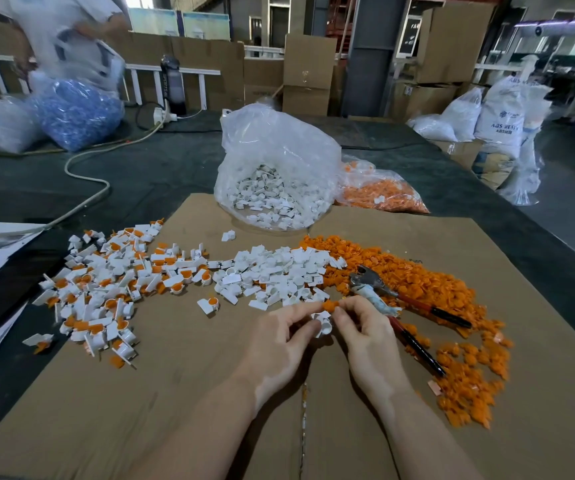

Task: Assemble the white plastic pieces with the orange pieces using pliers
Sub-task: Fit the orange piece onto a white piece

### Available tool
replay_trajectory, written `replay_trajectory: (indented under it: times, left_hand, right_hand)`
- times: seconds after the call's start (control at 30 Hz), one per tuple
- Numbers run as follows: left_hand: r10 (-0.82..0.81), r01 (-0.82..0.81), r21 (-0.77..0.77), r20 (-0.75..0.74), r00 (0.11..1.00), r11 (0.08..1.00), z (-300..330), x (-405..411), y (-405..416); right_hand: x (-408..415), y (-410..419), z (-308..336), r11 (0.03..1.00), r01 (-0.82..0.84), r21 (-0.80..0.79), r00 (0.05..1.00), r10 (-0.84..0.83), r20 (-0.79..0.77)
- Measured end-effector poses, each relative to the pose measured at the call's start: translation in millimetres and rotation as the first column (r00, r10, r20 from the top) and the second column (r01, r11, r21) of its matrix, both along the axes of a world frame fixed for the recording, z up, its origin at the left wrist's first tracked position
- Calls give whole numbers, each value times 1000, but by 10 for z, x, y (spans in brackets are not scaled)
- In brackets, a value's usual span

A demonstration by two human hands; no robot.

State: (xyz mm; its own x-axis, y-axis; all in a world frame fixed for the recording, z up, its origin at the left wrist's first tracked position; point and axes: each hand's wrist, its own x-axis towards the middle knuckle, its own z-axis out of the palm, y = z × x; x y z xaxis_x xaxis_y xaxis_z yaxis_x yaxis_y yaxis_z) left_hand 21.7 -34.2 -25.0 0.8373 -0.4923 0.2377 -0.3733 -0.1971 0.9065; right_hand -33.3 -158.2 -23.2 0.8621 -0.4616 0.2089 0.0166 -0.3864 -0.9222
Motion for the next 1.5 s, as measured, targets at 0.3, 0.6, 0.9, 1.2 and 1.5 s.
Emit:
replay_trajectory:
  times: [0.3, 0.6, 0.9, 1.2, 1.5]
  left_hand:
    - [4, -12, 54, 145, 989, 998, -31, -22, 17]
    - [-7, -5, 69, 169, 986, 998, -32, -26, 29]
    - [1, -10, 76, 123, 992, 997, -47, -17, 20]
    - [-34, 21, 98, 126, 991, 995, -25, -25, 26]
    - [-6, 4, 29, 72, 997, 1000, 38, -38, 28]
  right_hand:
    - [17, -26, -49, 998, -48, -36, 995, 44, -86]
    - [10, -21, -40, 999, -48, -25, 995, 46, -89]
    - [1, 6, -50, 994, 42, -102, 998, -38, 41]
    - [-21, 47, -67, 935, 116, -336, 991, -87, 100]
    - [-11, 18, -35, 992, 58, -116, 997, -51, 64]
